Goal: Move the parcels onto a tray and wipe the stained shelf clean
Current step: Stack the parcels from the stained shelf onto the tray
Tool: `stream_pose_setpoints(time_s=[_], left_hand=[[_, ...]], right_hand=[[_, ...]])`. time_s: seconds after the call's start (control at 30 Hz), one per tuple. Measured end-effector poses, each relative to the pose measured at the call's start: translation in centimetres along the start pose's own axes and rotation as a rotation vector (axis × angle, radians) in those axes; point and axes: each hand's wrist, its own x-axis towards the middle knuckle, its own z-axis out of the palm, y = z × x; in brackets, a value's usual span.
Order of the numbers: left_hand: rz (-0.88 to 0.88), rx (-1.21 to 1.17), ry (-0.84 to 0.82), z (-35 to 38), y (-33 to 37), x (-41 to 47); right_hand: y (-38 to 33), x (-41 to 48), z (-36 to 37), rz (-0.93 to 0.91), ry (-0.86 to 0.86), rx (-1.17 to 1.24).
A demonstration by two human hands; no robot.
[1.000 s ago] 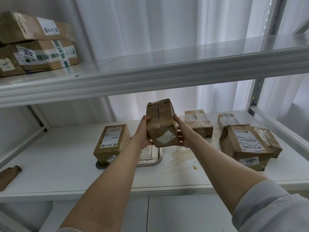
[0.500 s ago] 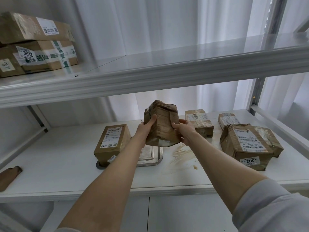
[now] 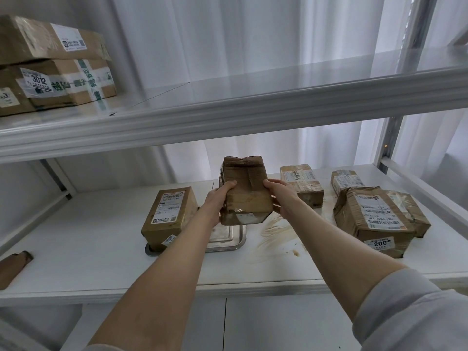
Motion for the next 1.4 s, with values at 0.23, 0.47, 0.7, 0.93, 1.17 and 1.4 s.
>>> stream_pose_setpoints(time_s=[0.23, 0.47, 0.7, 0.93, 1.17, 1.4], left_hand=[[-0.010, -0.011, 0.002, 0.0, 0.0, 0.2], [-0.009, -0.007, -0.041, -0.1, 0.1, 0.7], [0.026, 0.011, -0.033, 0.1, 0.1, 0.5], [0.073, 0.153, -0.118, 0.0, 0.4, -0.1], [-0.035, 0.178, -0.173, 0.0, 0.3, -0.4], [-0.072, -0.128, -0.138, -0.8, 0.2, -0.1]], right_hand=[[0.0, -0.3, 0.3, 0.064, 0.029, -0.001], [0.3, -0.5, -0.1, 0.257, -0.138, -0.213], [0.2, -0.9, 0.1, 0.230, -0.081, -0.060], [-0.1, -1.6, 0.6, 0.191, -0.009, 0.007], [0.0, -0.6, 1.0, 0.124, 0.081, 0.001], [0.5, -0.2, 1.6, 0.145, -0.001, -0.027]])
